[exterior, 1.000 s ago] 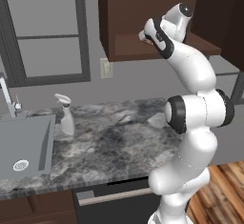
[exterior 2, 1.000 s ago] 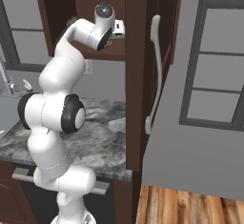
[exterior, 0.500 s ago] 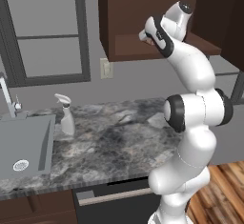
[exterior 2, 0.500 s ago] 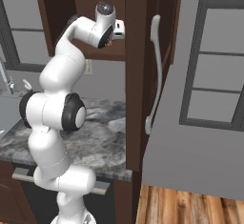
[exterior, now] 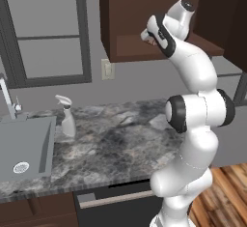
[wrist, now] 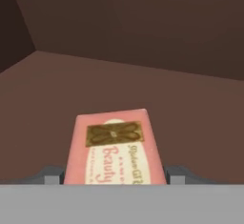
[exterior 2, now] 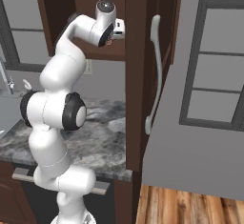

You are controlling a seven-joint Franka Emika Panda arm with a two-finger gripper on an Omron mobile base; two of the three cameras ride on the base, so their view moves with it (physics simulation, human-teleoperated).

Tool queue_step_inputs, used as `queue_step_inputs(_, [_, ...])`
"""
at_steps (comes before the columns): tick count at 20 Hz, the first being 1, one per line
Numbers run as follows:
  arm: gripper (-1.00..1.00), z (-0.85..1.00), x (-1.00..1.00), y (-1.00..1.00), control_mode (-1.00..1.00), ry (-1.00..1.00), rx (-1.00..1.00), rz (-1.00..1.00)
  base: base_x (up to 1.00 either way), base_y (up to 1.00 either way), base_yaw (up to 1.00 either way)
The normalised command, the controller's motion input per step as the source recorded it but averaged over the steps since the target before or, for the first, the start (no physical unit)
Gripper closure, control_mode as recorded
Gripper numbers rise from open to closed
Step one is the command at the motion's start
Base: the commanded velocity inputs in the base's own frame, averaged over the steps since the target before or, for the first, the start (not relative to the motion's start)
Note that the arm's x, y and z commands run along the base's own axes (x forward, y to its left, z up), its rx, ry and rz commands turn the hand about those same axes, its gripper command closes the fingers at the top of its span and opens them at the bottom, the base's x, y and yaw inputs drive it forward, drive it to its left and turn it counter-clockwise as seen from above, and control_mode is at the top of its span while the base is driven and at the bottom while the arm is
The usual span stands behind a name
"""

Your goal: Locate and retrieve the bar soap and spray from the cabinet. Place them next to the sink.

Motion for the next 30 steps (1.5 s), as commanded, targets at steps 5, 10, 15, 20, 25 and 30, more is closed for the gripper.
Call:
queue_step_inputs(5, [1.00, 0.00, -0.20, 0.00, -1.00, -0.02, 0.01, -0.07, 0.00, 0.00, 0.00])
queue_step_inputs(10, [1.00, 0.01, -0.16, 0.07, -1.00, -0.05, 0.00, -0.04, 0.00, 0.00, 0.00])
queue_step_inputs(15, [1.00, 0.01, -0.46, 0.01, -1.00, -0.05, 0.01, -0.07, 0.00, 0.00, 0.00])
queue_step_inputs(20, [1.00, 0.12, -0.40, 0.00, -1.00, -0.05, 0.00, -0.06, 0.00, 0.00, 0.00])
queue_step_inputs(25, [1.00, 0.21, -0.34, 0.00, -1.00, -0.04, 0.00, -0.04, 0.00, 0.00, 0.00])
queue_step_inputs(30, [1.00, 0.18, -0.32, 0.00, -1.00, -0.02, 0.00, -0.03, 0.00, 0.00, 0.00])
